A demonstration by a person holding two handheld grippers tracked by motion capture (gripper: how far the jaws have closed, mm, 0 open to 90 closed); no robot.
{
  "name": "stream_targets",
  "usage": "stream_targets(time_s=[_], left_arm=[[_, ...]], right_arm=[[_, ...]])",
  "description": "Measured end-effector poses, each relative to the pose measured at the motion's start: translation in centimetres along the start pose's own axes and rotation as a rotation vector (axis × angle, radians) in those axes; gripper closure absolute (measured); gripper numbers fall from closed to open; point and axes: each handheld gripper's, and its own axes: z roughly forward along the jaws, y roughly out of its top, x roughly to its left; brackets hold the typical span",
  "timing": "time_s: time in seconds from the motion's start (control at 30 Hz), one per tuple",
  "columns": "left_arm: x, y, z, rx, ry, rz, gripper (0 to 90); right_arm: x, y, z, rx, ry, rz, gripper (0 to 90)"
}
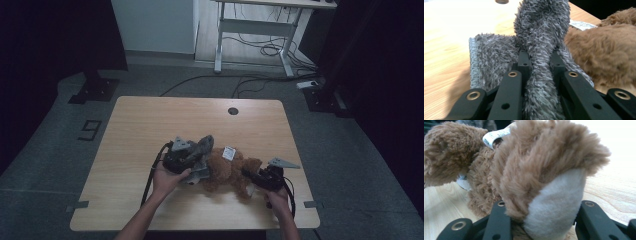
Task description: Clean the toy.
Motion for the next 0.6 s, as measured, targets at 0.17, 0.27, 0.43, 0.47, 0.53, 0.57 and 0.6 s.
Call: stream_targets(time_s=[0.17, 0.27, 0.43, 0.47, 0.53, 0.57, 0.6], left_arm=[[0.7, -1.0, -1.4, -0.028, 0.021, -0.007, 76.2], [1.4, -1.9, -2.5, -0.052, 0.036, -0.032, 76.2], [2.0, -2.5, -3.2, -0.055, 0.059, -0.041, 76.1], [2.1, -2.6, -3.4, -0.057, 0.064, -0.045, 76.0], [2.4, -2.9, -3.7, -0.056, 0.064, -0.054, 76.0], [2.4, -2.9, -3.7, -0.056, 0.064, -0.054, 76.0], [2.5, -3.0, -3.8, -0.056, 0.07, -0.055, 76.0]], right_arm=[[0.0, -0.1, 0.0, -0.002, 0.002, 0.01, 62.3], [-0.1, -0.1, 0.0, -0.006, 0.004, 0.012, 62.2], [-0.1, -0.1, 0.0, -0.008, 0.004, 0.012, 62.1], [-0.1, -0.1, 0.0, -0.009, 0.004, 0.013, 62.1], [-0.2, -0.2, 0.0, -0.01, 0.003, 0.012, 62.0], [-0.2, -0.2, 0.0, -0.01, 0.003, 0.012, 62.0], [-0.2, -0.2, 0.0, -0.01, 0.003, 0.012, 62.0]])
